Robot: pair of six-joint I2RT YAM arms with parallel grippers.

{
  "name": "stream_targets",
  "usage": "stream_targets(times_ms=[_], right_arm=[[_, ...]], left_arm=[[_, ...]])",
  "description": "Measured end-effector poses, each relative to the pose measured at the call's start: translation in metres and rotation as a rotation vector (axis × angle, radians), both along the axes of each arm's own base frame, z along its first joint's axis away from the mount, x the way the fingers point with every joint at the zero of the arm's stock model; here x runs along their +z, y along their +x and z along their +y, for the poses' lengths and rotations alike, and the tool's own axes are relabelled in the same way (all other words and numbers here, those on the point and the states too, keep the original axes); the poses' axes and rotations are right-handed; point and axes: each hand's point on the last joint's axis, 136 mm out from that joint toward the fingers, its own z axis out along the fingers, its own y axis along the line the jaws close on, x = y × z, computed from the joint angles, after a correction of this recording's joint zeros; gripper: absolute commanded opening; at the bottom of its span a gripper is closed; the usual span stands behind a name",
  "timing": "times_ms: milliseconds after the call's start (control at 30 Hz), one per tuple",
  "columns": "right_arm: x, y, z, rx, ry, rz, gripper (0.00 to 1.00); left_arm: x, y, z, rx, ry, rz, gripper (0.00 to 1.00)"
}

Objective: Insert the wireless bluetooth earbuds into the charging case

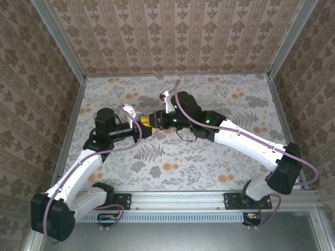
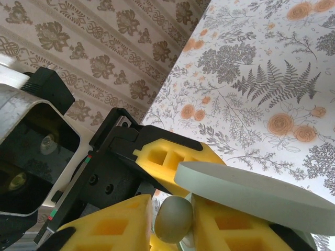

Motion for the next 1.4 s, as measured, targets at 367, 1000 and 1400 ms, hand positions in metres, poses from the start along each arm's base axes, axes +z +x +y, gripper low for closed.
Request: stream_targets(times_ms=[367,1000,1400], right_arm=[[-0.001,0.000,0.000,-0.005,-0.006,-0.004,0.34],[-0.008,0.003,-0.010,-0.056,-0.065,0.009,0.40],[-0.011,0.003,-0.017,-0.078,-0.103,0.022,0.42]], left_arm=[[-0.001,-0.001,-0.001,-0.002,0.004,0.009,0.16],[-0.004,-0.003,-0.001,-0.006,0.011,0.024,0.16],[-0.004,-0.003,-0.001,-0.007,0.011,0.018,0.16]])
